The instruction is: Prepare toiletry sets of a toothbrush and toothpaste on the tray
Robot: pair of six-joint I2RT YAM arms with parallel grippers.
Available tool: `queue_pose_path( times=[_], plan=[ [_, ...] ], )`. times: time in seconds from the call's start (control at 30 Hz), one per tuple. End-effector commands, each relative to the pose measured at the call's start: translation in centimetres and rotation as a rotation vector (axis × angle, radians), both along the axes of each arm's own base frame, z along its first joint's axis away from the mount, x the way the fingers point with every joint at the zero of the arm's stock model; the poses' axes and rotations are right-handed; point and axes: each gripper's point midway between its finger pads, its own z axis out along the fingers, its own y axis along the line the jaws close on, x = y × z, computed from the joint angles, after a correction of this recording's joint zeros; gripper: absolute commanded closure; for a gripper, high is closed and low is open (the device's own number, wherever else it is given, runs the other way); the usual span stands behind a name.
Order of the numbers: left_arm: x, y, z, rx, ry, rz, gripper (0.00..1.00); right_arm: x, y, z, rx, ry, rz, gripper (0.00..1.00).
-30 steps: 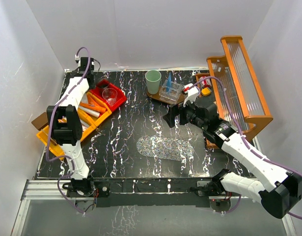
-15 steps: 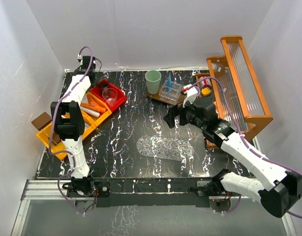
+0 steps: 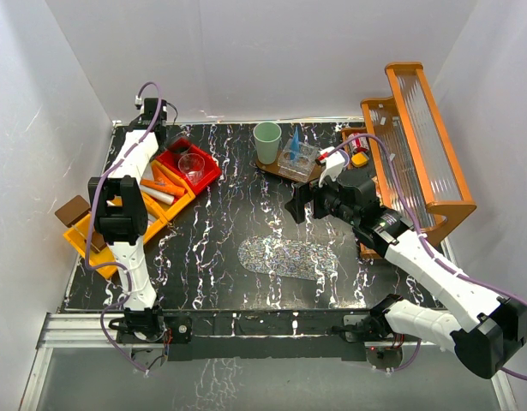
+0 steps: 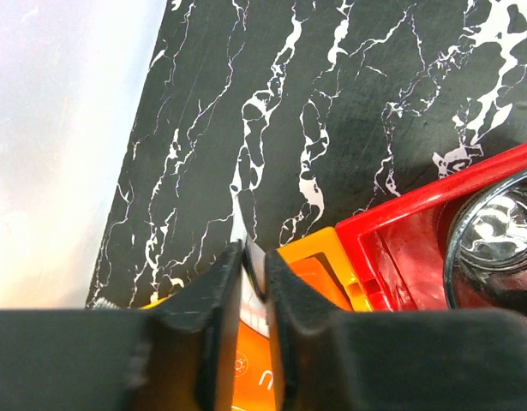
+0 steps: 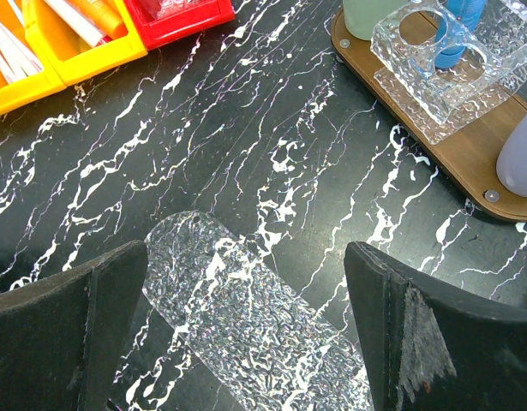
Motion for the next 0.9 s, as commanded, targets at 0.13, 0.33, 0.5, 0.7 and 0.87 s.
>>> queue_pose_path(
  times=[0.13, 0.33, 0.5, 0.7, 0.87],
  plan=[
    [-0.2, -0.1, 6.2, 0.003, -0.104, -0.011, 1.0, 0.2, -0.2, 2.3, 0.037, -0.064, -0.015, 0.02],
    [-1.4, -1.2, 14.3, -0.048, -0.26, -0.063, 1.0, 0.1, -0.2, 3.3, 0.07, -0.07, -0.026, 0.02],
    [-4.0, -4.5, 21.3, -0.179, -0.461, -0.229, 1.0, 0.4, -1.3, 5.0, 0.121, -0.088, -0.116, 0.02],
    [-11.0, -14.7, 28.4, -0.446, -0.774, -0.802, 1.0, 0.5, -2.1, 7.4, 0.156, -0.125, -0.164, 0.02],
    [-17.7, -22.4, 28.3, -0.737, -0.797, -1.228, 1.0, -0.5, -0.2, 8.4, 0.128, -0.12, -0.013, 0.02]
  ],
)
